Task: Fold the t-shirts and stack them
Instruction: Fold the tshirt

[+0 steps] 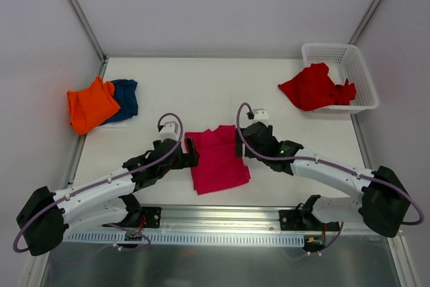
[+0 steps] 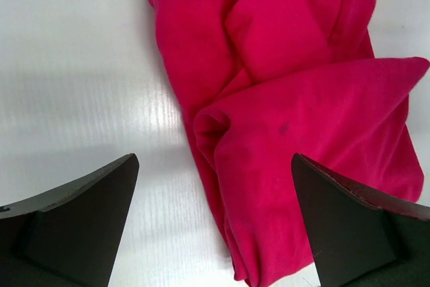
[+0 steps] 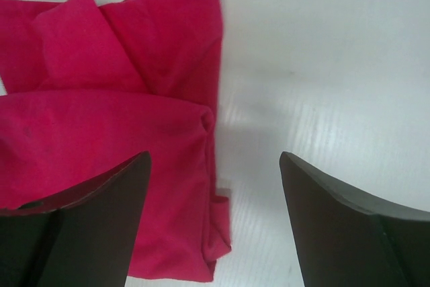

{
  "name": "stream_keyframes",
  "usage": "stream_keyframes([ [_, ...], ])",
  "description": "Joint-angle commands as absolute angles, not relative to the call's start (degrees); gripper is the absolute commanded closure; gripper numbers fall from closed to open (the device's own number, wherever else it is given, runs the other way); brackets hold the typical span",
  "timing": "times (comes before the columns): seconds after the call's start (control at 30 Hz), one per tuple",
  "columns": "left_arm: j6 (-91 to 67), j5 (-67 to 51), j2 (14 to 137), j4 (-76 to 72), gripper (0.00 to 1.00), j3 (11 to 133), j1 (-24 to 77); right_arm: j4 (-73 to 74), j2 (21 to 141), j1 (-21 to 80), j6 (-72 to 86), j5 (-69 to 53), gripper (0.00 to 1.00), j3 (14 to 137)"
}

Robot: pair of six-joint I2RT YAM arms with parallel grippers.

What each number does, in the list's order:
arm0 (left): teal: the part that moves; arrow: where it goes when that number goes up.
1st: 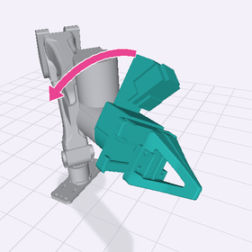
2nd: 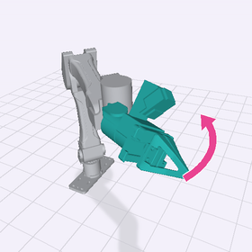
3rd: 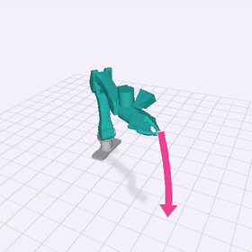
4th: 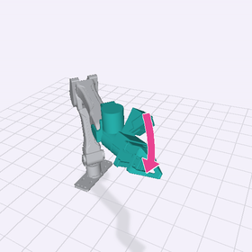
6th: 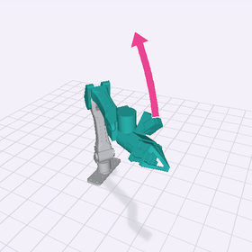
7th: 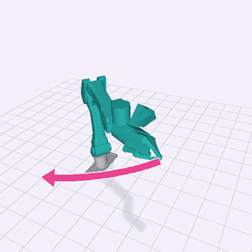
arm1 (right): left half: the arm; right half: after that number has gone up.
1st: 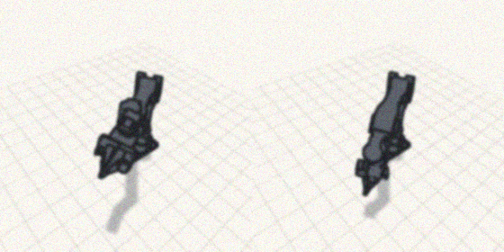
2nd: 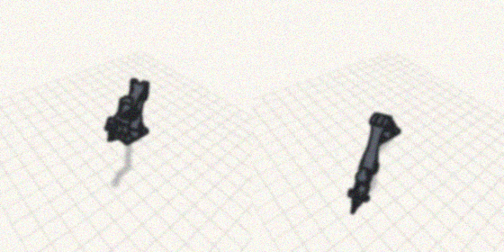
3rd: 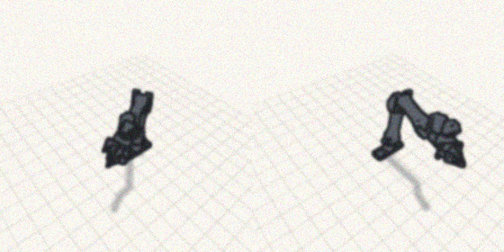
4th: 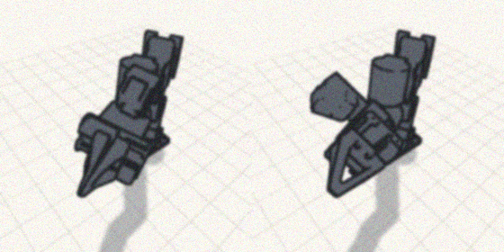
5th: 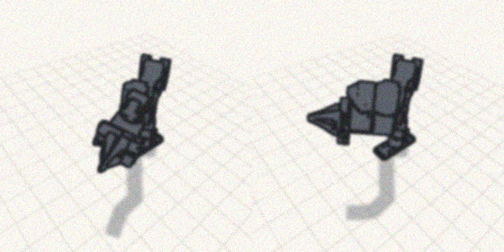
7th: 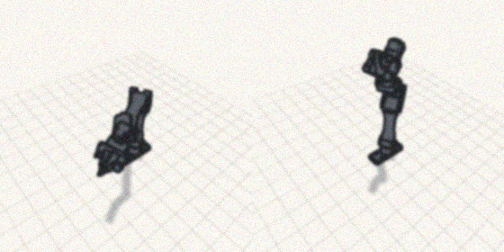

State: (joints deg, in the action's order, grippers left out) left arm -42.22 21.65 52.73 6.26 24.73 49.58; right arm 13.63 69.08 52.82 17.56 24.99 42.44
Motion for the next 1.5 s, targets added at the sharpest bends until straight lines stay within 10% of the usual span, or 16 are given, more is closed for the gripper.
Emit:
stream_keyframes([
  [0.0,-39.81,15.12,51.68,-2.17,0.01,23.65,48.78,1.34,71.44,50.98,13.89,15.13,0.19,41.58],
  [0.5,-41.31,12.92,59.41,-8.44,0.03,22.68,48.52,-7.73,81.21,48.25,15.47,8.26,0.22,39.91],
  [0.73,-41.48,13.53,62.31,-9.31,0.4,22.59,48.52,-7.82,81.3,48.08,15.91,8.61,0.66,38.76],
  [0.87,-41.83,15.11,63.19,-10.2,1.0,22.5,48.52,-8.35,82.09,48.08,15.82,8.61,0.98,38.58],
  [1.47,-36.92,26.81,52.62,6.76,1.0,34.53,47.47,1.93,73.98,47.38,9.32,10.9,1.0,50.08],
])
